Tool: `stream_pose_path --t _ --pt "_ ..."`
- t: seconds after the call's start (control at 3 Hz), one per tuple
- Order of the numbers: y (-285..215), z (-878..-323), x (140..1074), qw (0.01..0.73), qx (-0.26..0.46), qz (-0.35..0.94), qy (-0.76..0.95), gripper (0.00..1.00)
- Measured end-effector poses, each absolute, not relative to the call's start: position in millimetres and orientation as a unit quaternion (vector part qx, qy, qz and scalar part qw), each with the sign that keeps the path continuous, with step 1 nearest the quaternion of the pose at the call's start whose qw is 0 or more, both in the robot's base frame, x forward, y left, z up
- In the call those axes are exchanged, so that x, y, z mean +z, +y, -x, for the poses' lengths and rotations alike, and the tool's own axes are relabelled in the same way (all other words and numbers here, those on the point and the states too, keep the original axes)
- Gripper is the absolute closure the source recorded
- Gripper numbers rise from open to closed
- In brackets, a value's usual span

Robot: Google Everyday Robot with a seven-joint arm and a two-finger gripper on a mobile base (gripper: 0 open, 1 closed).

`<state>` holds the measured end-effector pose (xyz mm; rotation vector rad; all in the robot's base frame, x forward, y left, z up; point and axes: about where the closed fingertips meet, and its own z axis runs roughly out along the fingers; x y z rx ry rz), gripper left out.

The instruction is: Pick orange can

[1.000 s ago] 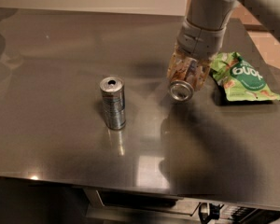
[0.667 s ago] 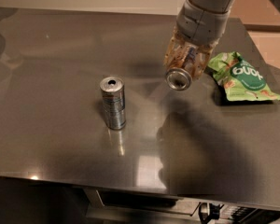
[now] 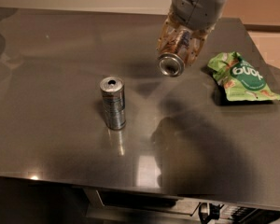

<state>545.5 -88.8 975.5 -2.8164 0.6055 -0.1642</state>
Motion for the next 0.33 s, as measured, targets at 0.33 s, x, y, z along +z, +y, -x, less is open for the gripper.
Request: stream_pose_path --t 0.33 --pt "-84.3 -552.2 977.1 0.137 -0.067 0.966 0.208 1.0"
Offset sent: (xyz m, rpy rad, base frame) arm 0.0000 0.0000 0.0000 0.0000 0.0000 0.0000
